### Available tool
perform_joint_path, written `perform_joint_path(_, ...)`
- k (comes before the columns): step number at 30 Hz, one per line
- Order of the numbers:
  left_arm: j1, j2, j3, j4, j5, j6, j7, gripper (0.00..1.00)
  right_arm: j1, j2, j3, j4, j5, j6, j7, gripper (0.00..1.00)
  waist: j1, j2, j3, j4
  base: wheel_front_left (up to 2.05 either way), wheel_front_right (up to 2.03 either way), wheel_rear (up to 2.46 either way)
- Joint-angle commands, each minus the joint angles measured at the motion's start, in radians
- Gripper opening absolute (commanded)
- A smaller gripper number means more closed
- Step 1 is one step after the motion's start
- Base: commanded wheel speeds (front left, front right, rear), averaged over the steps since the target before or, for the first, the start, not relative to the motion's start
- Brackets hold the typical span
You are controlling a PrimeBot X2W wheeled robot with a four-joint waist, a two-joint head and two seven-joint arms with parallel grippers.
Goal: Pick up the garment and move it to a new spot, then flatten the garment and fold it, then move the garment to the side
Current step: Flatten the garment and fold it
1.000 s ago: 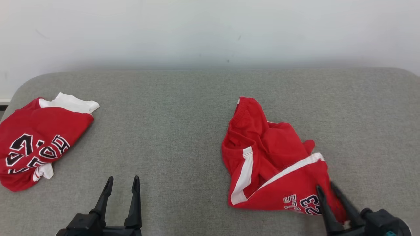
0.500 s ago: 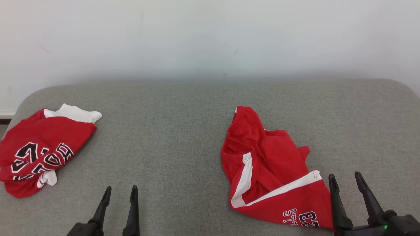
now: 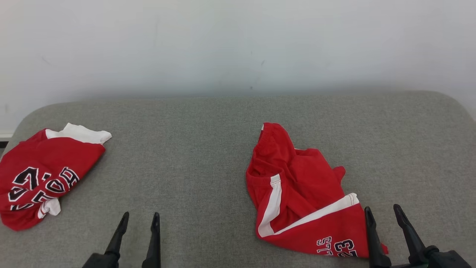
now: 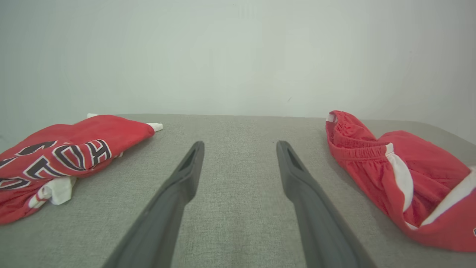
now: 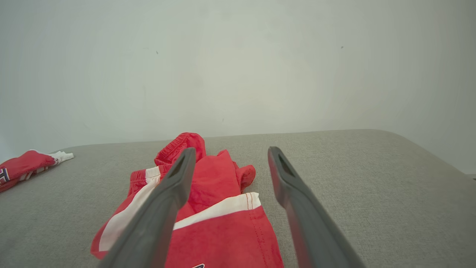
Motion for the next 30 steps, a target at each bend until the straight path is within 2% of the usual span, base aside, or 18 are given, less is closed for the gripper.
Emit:
perform_joint_path(1,-0.042,0.018,-0.025,0.005,0.004,-0.001,-0.003,1.0,-0.016,0.0,0.009,0.007,-0.001,-0.002,-0.001,1.0,0.0,0.0,0.006,-0.015,0.0,0.0,0.0)
perform_joint_path(6,-0.167,0.059,-0.156,0.054,-0.03,-0.001,-0.003,1.0,-0.037,-0.003,0.029,0.036,0.012,-0.002,-0.001,1.0,0.0,0.0,0.021,-0.06,0.0,0.0,0.0)
perform_joint_path(11,-0.358,0.103,-0.366,0.156,-0.094,-0.001,0.02,1.0,-0.058,-0.003,0.045,0.062,0.018,-0.002,-0.001,1.0,0.0,0.0,0.056,-0.118,0.0,0.0,0.0)
perform_joint_path(18,-0.592,0.158,-0.642,0.308,-0.229,0.0,0.123,1.0,-0.105,-0.002,0.057,0.103,0.032,-0.002,-0.001,1.0,0.0,0.0,0.118,-0.209,0.0,0.0,0.0)
perform_joint_path(25,-0.723,0.224,-0.817,0.43,-0.384,0.0,0.216,1.0,-0.139,0.008,0.051,0.117,0.044,-0.002,-0.001,1.0,0.0,0.0,0.159,-0.287,0.0,0.0,0.0)
perform_joint_path(30,-0.772,0.266,-0.933,0.476,-0.459,0.0,0.25,1.0,-0.14,0.015,0.048,0.12,0.047,-0.002,-0.001,1.0,0.0,0.0,0.169,-0.311,0.0,0.0,0.0)
